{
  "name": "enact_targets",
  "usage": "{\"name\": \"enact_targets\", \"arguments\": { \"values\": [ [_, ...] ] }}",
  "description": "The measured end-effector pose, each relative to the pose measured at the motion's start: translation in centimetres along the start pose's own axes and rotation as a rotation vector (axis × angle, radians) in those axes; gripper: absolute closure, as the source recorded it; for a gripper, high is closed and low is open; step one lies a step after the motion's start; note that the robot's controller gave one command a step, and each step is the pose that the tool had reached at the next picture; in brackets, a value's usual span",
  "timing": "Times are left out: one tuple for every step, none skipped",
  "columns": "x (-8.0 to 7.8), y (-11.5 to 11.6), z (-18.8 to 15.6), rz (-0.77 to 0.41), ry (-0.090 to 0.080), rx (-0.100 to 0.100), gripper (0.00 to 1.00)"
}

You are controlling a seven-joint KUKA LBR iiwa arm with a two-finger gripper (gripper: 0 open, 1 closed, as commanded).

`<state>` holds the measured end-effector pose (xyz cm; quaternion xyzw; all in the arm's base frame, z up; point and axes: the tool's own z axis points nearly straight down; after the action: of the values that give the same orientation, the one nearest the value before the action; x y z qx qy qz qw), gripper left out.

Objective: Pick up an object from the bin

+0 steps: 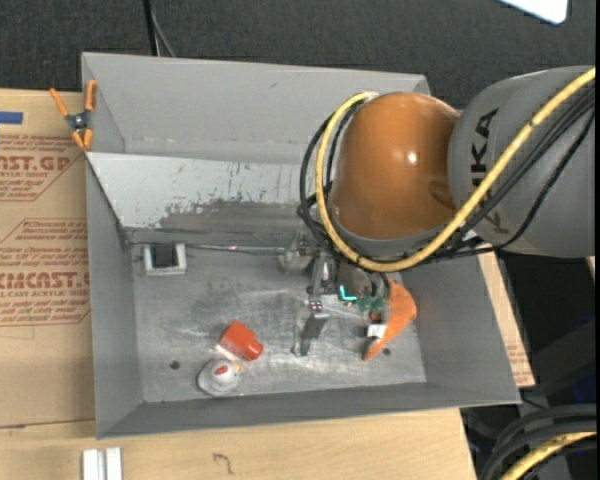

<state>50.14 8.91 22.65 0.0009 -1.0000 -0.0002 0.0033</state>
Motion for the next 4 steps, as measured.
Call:
{"name": "enact_targets", "arguments": {
  "values": [
    [-0.2,0.0,-0.3,0.001,-0.007,-0.001,0.00],
    [-2.0,5.5,13.5,0.140,-0.026,-0.006,1.00],
    [-2.1,5.5,13.5,0.141,-0.029,-0.008,1.00],
    [-1.8,5.4,13.4,0.140,-0.034,-0.011,1.00]
  ]
}}
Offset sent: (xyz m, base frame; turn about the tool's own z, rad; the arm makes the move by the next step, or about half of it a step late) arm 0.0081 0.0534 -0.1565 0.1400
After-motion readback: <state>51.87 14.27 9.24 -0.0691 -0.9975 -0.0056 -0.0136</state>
